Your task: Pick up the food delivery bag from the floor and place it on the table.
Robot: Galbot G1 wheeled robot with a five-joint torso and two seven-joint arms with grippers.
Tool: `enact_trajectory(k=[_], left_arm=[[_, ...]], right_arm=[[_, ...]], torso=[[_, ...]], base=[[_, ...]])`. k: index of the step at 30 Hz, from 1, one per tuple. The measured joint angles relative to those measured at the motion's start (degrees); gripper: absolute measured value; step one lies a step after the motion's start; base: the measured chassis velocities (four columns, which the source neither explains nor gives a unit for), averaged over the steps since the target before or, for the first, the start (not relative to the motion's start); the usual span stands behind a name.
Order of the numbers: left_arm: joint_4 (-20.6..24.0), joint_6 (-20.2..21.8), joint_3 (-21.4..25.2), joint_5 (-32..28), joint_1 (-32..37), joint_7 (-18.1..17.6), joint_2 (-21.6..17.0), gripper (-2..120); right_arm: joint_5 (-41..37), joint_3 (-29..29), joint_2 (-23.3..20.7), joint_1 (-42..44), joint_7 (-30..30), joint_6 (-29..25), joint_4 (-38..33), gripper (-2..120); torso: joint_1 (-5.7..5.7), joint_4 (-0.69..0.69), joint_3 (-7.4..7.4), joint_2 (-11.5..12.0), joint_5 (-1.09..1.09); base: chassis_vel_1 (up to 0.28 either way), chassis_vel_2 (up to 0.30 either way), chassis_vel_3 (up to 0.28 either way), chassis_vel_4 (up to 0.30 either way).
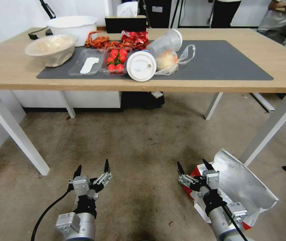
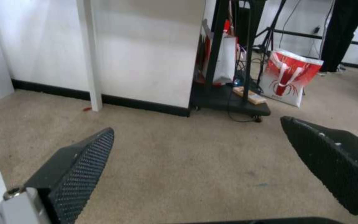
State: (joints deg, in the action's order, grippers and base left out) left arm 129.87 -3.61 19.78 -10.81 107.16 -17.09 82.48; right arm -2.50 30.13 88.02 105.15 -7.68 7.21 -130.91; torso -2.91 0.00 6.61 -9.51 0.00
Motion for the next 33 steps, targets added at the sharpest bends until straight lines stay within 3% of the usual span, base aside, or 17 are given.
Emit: enact_trajectory(k=[33], left_arm=[[-0.47, -0.48, 0.07, -0.39, -0.09, -0.02, -0.16, 100]], right_arm=[[-0.1, 0.51, -0.21, 0.26, 0.01, 0.07, -0.48, 100]], torso=[[0.87, 0.0, -6.61, 7.7, 0.0]], base=[[0.0, 0.0, 0.0, 0.0]])
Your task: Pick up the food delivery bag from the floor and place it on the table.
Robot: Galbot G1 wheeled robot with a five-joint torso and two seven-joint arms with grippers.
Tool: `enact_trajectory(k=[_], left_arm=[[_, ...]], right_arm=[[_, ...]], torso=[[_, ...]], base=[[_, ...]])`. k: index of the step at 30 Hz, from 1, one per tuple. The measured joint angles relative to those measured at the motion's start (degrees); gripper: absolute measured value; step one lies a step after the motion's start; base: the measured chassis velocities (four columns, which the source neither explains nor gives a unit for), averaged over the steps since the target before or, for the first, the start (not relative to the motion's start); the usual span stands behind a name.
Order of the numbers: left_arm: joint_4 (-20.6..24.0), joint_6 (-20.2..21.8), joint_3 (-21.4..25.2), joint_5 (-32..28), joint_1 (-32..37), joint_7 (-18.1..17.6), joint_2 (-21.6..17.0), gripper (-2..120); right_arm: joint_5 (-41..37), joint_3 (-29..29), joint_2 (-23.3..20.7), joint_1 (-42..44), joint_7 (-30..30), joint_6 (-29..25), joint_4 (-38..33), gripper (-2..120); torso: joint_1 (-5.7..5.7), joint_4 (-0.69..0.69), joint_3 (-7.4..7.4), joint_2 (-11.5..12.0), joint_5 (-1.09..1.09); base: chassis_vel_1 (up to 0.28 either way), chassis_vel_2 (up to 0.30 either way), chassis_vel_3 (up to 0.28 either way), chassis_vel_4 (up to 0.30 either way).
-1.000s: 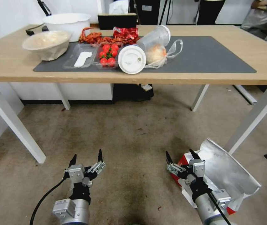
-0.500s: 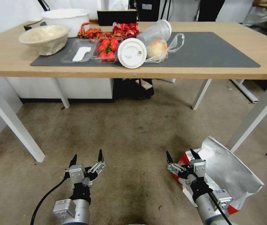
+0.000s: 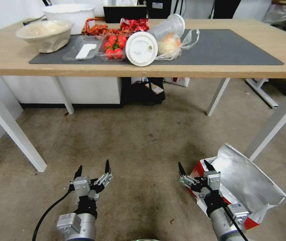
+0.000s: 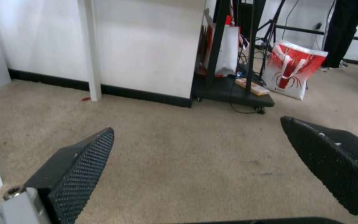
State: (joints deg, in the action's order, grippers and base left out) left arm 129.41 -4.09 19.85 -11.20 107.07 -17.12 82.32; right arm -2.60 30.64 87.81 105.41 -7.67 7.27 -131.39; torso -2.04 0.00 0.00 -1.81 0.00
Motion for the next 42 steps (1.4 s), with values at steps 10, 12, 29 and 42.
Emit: enact_trajectory(k=[10, 12, 29, 42], left_arm=[[0.06, -0.09, 0.04, 0.0, 0.06, 0.03, 0.02, 100], [-0.68, -2.11, 0.15, 0.22, -0.08, 0.31, 0.18, 100], [-1.65, -2.77, 2.8, 2.99, 0.4, 2.76, -2.61, 100], [-1.51, -3.82, 3.8, 1.91, 0.65, 4.9, -3.94, 100]], right_arm=[[0.12, -0.18, 0.13, 0.32, -0.01, 0.01, -0.45, 100], [0.13, -0.18, 0.09, 0.35, -0.01, 0.01, -0.46, 100], [-10.62, 9.25, -8.75, -2.79, -8.86, -6.57, -0.37, 100], [-25.66, 28.34, -26.83, -1.87, -18.14, -5.24, 11.8, 100]], torso=[[0.14, 0.0, 0.01, 0.51, 0.0], [0.14, 0.0, 0.01, 0.48, -0.01], [0.09, 0.0, 0.0, 0.1, -0.02], [0.06, -0.01, 0.0, -0.03, -0.01]], base=[[0.0, 0.0, 0.0, 0.0], [0.0, 0.0, 0.0, 0.0], [0.0, 0.0, 0.0, 0.0], [0.0, 0.0, 0.0, 0.0]])
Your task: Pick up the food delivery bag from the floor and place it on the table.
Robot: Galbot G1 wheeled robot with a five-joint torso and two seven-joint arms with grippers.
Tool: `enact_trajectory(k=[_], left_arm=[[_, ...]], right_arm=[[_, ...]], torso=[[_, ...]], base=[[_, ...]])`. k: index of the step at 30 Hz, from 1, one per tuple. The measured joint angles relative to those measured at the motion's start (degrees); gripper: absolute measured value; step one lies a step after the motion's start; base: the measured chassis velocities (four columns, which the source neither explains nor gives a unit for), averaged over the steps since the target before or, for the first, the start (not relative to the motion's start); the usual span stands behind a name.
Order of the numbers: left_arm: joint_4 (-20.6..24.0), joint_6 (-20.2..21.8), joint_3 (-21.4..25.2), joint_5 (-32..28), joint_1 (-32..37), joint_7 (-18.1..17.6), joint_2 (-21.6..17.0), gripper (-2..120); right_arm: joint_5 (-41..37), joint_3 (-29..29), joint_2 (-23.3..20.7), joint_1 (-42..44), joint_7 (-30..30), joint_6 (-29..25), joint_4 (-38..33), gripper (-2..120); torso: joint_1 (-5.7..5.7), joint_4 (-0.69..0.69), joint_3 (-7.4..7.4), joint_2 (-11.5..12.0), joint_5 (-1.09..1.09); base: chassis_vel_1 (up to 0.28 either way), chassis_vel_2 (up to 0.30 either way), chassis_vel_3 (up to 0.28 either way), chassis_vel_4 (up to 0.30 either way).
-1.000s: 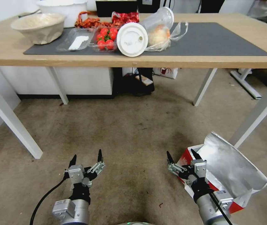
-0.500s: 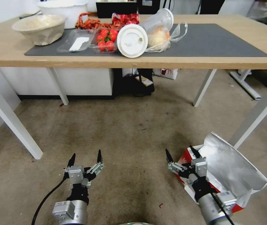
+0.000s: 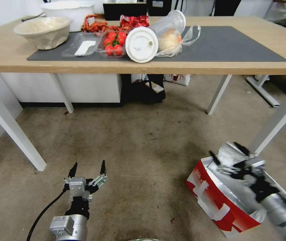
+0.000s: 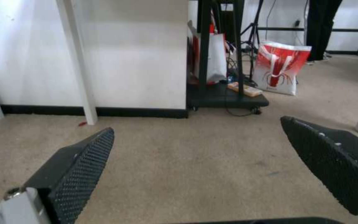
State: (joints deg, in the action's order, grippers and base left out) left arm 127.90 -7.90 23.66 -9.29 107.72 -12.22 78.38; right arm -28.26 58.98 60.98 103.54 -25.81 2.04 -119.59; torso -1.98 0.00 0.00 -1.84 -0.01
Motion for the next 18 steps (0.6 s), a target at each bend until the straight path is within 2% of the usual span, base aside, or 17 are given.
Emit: enact_trajectory(k=[3, 8, 9, 18], left_arm=[[-0.24, -0.4, -0.12, 0.0, -0.04, 0.16, 0.33, 100], [-0.75, -1.21, -0.34, 0.05, 0.18, 0.2, 0.38, 100], [-1.2, -1.83, -0.56, 0.07, 0.24, 0.15, 0.37, 100], [-1.16, -2.38, -0.86, 0.33, 0.89, -0.27, 0.39, 100]], right_arm=[[0.21, 2.07, -2.88, 0.5, -1.73, 0.8, 4.47, 100], [2.47, 3.01, -4.59, 0.69, -1.76, 1.58, 7.83, 100], [5.08, 3.52, -5.39, 0.55, -1.83, 1.68, 9.68, 100], [12.9, 5.8, -8.61, -0.8, -1.94, 4.27, 15.69, 100]], torso=[[-0.01, 0.0, 0.0, -0.02, -0.01], [-0.01, 0.01, 0.0, -0.05, -0.01], [-0.01, 0.0, 0.0, -0.06, 0.0], [-0.01, 0.0, 0.0, -0.09, 0.01]], base=[[0.0, 0.0, 0.0, 0.0], [0.0, 0.0, 0.0, 0.0], [0.0, 0.0, 0.0, 0.0], [0.0, 0.0, 0.0, 0.0]])
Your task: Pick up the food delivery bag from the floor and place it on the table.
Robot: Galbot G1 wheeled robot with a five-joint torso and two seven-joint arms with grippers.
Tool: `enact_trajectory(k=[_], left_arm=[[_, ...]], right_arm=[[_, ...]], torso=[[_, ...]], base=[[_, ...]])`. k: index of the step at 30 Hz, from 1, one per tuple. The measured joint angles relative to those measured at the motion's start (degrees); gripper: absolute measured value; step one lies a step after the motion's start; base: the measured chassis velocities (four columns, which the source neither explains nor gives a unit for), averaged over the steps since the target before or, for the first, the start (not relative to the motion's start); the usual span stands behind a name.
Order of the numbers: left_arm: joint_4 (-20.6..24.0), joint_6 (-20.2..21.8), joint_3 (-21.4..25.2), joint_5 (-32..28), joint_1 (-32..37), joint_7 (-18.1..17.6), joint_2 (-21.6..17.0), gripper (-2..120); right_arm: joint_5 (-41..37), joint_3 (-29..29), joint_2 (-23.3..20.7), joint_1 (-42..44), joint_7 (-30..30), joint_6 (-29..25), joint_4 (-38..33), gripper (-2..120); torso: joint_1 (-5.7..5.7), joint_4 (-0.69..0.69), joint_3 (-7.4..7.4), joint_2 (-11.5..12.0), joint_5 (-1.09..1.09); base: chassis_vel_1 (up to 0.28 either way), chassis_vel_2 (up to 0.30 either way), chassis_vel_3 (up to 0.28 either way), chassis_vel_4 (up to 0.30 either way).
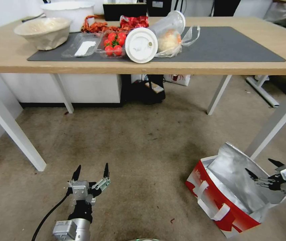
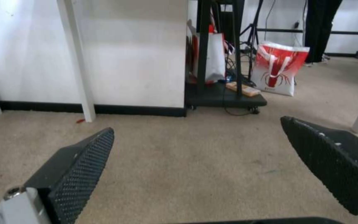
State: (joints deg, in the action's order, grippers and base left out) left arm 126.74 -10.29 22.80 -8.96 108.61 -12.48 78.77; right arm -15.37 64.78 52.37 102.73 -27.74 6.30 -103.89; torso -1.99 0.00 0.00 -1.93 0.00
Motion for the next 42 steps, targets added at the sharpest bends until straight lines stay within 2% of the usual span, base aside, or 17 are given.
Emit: enact_trajectory(k=[4, 8, 17, 20, 25, 42], left_arm=[[0.17, -0.08, 0.04, 0.0, 0.24, -0.52, -0.03, 100], [-0.07, -0.33, 0.02, 0.07, 0.18, -0.71, 0.12, 100], [-0.89, -0.73, -0.2, 0.36, 0.14, -0.89, 0.28, 100], [-1.38, -0.84, -0.29, 0.43, -0.09, -1.09, 0.54, 100], [-2.04, -1.17, -0.43, 0.63, -0.09, -1.39, 0.84, 100], [-3.21, -1.85, -0.44, 1.06, -0.26, -1.6, 1.2, 100]], right_arm=[[0.28, -0.64, -1.66, -1.44, -1.24, 1.17, 3.1, 100], [-0.16, -2.98, -3.23, -4.32, -5.76, -1.84, 7.6, 100], [1.4, -5.71, -4.58, -7.3, -7.71, -2.29, 12.09, 100], [1.15, -6.97, -5.68, -9.82, -10.62, -4.88, 15.52, 100], [0.67, -8.44, -7.14, -12.96, -14.76, -6.0, 19.6, 100], [1.5, -9.98, -8.43, -14.87, -20.16, -5.23, 22.87, 100]], torso=[[0.0, 0.0, 0.0, -0.01, 0.0], [0.0, 0.02, 0.0, -0.02, -0.01], [-0.01, -0.01, 0.0, -0.03, -0.01], [-0.01, -0.01, 0.0, -0.04, -0.01], [-0.01, 0.01, 0.0, -0.04, -0.01], [-0.01, 0.01, 0.0, -0.05, -0.01]], base=[[0.0, 0.0, 0.0, 0.0], [0.0, 0.0, 0.0, 0.0], [0.0, 0.0, 0.0, 0.0], [0.0, 0.0, 0.0, 0.0], [0.0, 0.0, 0.0, 0.0], [0.0, 0.0, 0.0, 0.0]])
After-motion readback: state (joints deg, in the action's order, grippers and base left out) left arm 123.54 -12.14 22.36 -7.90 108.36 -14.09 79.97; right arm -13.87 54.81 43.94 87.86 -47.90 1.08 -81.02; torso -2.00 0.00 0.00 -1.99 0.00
